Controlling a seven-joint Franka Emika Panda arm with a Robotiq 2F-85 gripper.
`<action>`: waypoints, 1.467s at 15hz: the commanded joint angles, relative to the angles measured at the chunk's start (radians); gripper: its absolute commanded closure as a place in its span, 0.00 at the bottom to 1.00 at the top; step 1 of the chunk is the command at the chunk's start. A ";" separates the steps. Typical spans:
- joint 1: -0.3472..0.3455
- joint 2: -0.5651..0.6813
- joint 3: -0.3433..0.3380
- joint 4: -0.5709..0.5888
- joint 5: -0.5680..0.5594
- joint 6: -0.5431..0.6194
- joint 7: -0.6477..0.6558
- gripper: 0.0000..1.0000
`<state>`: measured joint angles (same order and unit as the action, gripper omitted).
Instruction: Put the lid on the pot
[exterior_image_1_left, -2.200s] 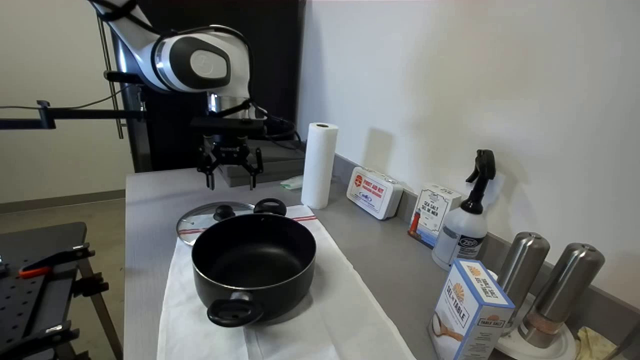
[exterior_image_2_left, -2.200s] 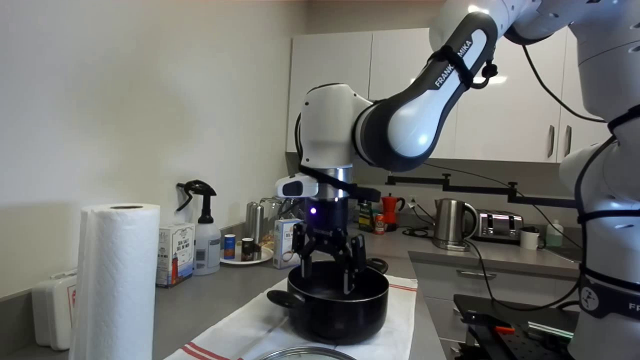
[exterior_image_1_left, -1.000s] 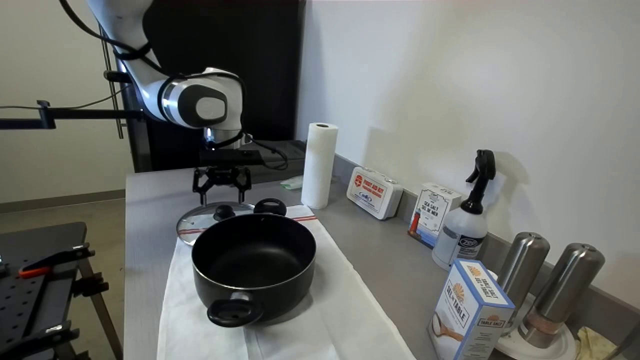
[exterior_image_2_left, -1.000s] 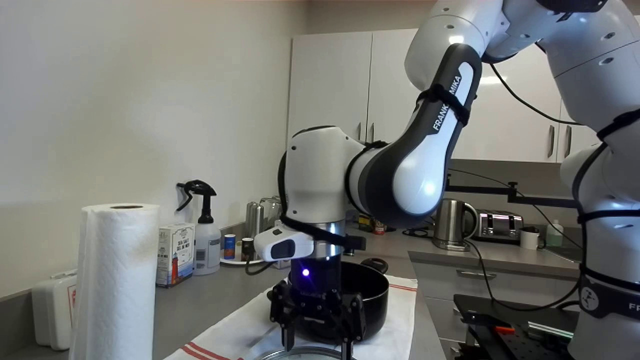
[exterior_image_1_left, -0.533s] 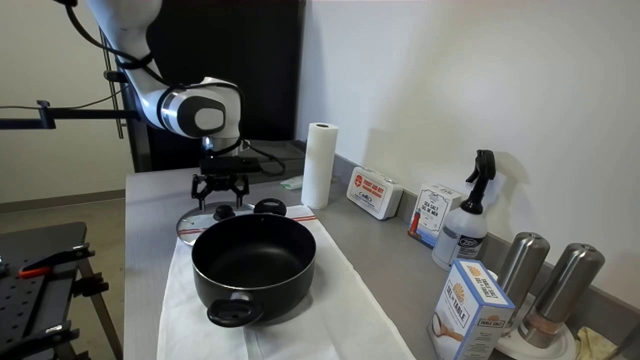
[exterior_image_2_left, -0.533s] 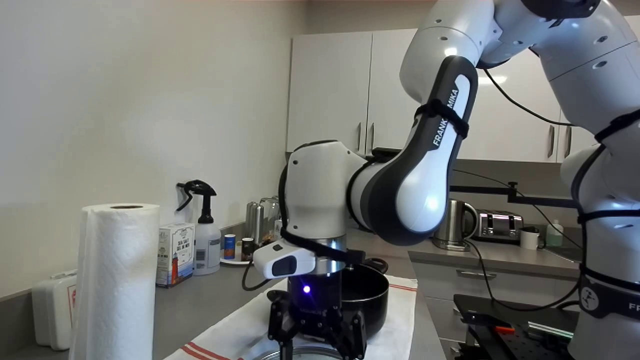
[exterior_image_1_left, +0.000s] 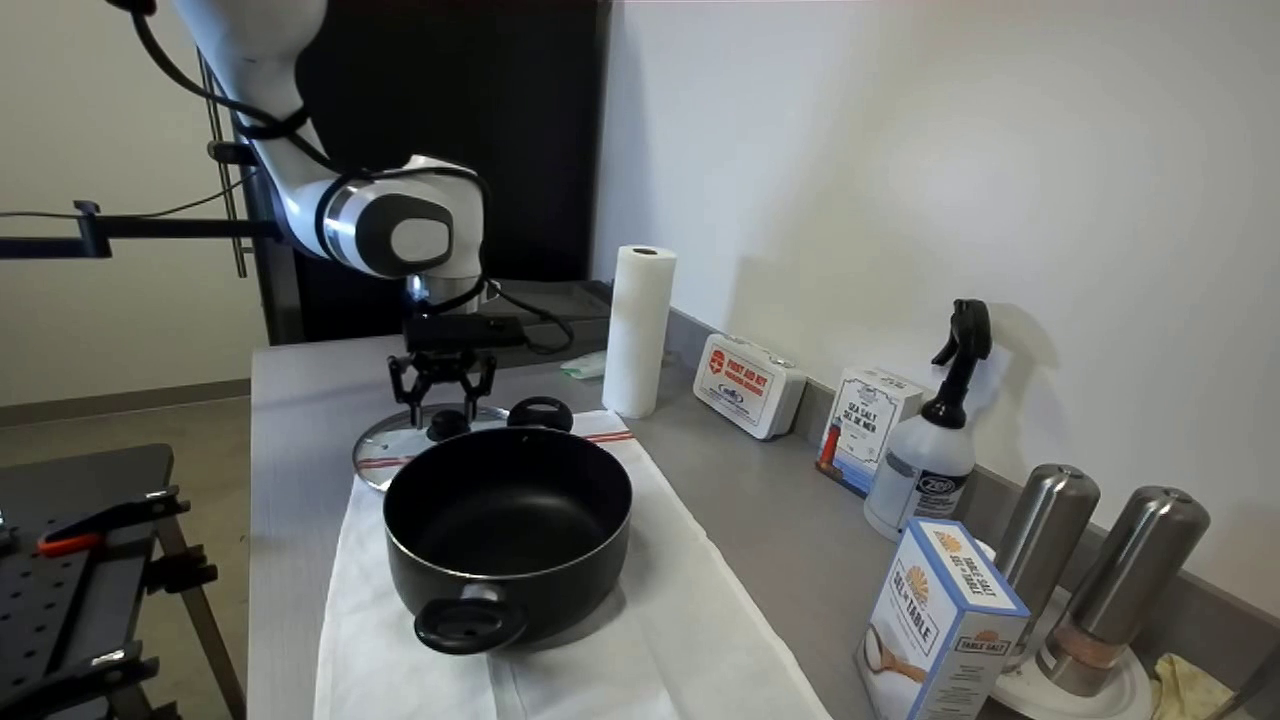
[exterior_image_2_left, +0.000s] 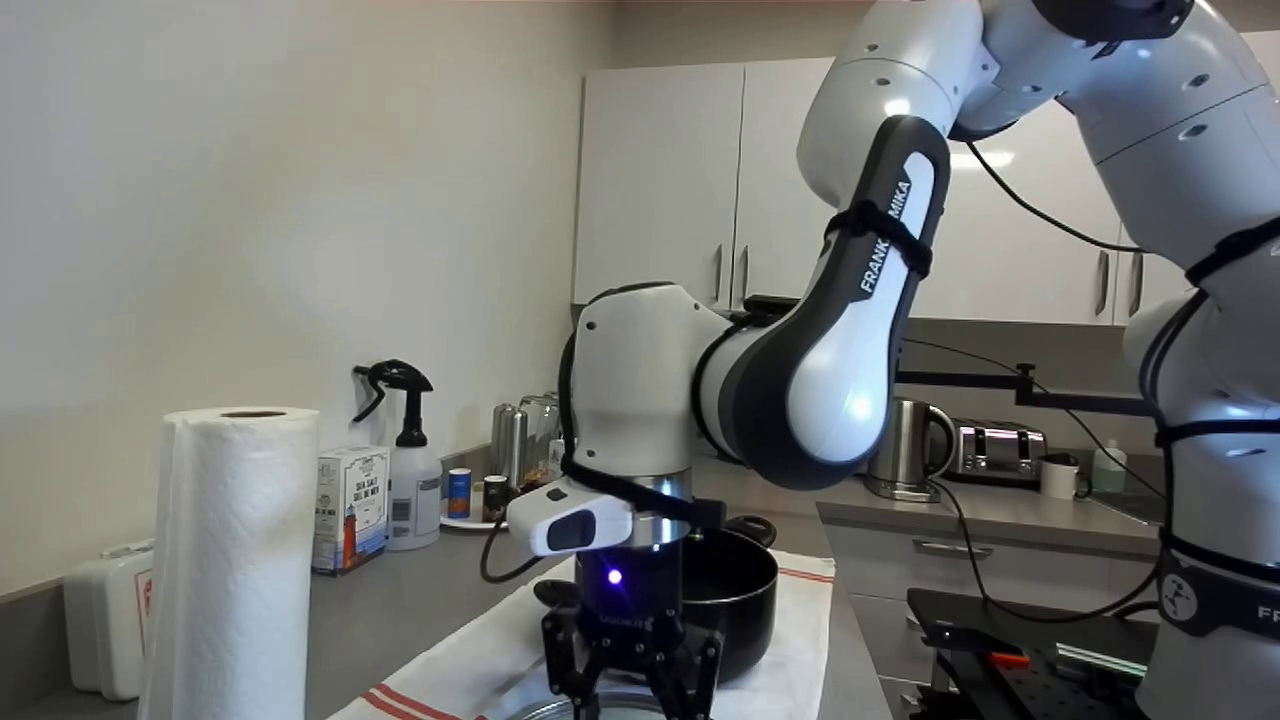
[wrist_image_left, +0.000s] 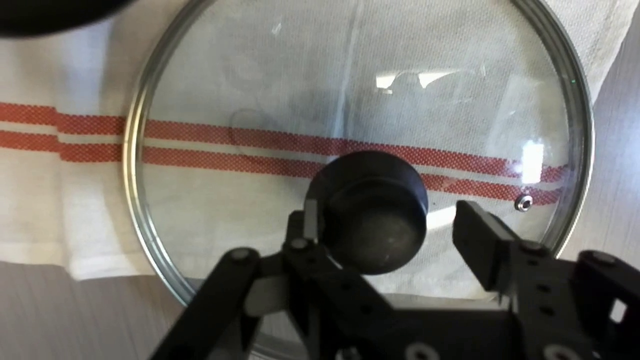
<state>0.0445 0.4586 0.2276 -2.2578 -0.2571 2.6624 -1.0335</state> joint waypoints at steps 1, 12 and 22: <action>-0.024 0.010 0.021 0.009 0.027 0.018 -0.049 0.62; -0.048 -0.059 0.051 -0.017 0.041 -0.016 -0.096 0.75; -0.032 -0.220 0.079 -0.065 0.109 -0.107 -0.151 0.75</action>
<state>0.0040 0.3430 0.2949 -2.2812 -0.1964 2.6093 -1.1445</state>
